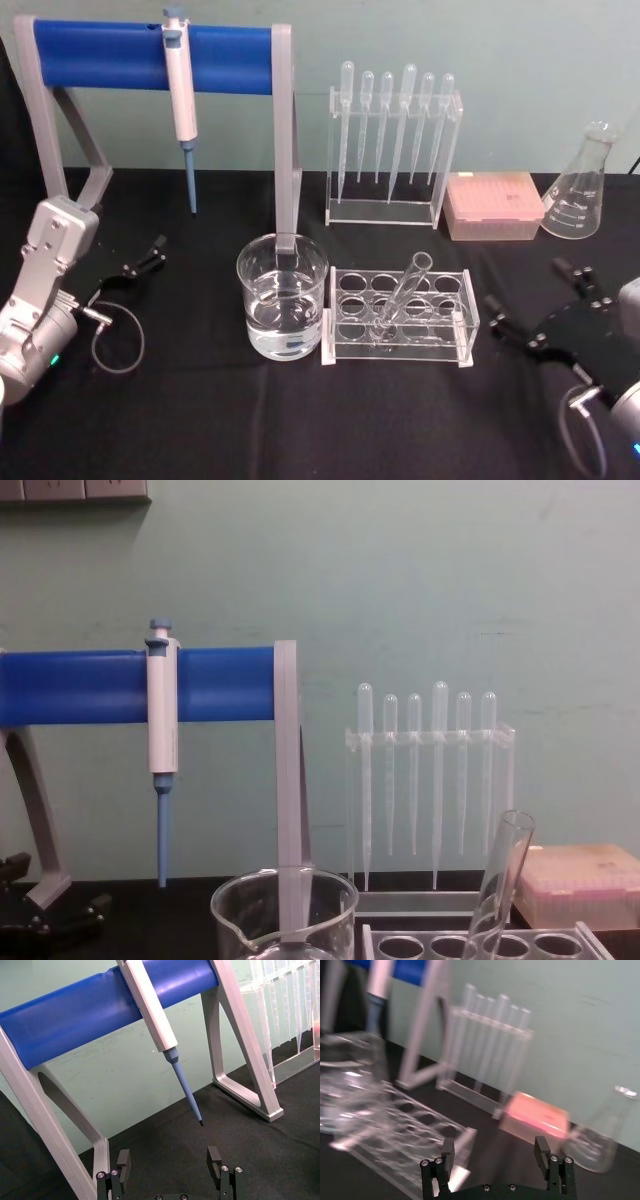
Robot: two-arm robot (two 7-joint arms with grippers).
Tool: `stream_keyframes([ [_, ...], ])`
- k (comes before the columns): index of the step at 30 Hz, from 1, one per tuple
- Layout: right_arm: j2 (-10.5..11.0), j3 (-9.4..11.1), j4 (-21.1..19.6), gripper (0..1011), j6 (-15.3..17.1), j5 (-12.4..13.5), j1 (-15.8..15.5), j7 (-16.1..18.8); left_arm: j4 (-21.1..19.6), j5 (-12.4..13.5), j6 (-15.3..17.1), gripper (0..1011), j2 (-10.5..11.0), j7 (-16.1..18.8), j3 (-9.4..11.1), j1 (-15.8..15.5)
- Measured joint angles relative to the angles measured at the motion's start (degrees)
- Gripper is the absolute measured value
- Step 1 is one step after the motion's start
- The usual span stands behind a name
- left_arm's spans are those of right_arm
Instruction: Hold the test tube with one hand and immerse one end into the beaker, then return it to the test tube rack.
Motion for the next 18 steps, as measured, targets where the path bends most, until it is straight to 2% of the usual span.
stream_keyframes([
  [3, -0.34, -0.93, -1.08, 1010, -0.8, 0.48, -0.14, 2.13, 0.0, 0.0, 0.0, 1000, 0.0, 0.0, 0.0, 0.0],
  [9, -3.81, -4.25, -0.05, 1010, -3.71, 1.18, 2.42, 7.67, 0.0, 0.01, 0.0, 1000, 0.0, 0.0, 0.0, 0.0],
  [15, -9.25, -7.02, 5.43, 1010, -10.32, -1.06, 5.31, 10.14, 0.0, 0.01, 0.0, 1000, 0.0, 0.0, 0.0, 0.0],
  [18, -10.77, -7.42, 7.44, 1011, -12.5, -1.72, 5.89, 10.45, 0.0, 0.0, 0.0, 1000, 0.0, 0.0, 0.0, 0.0],
])
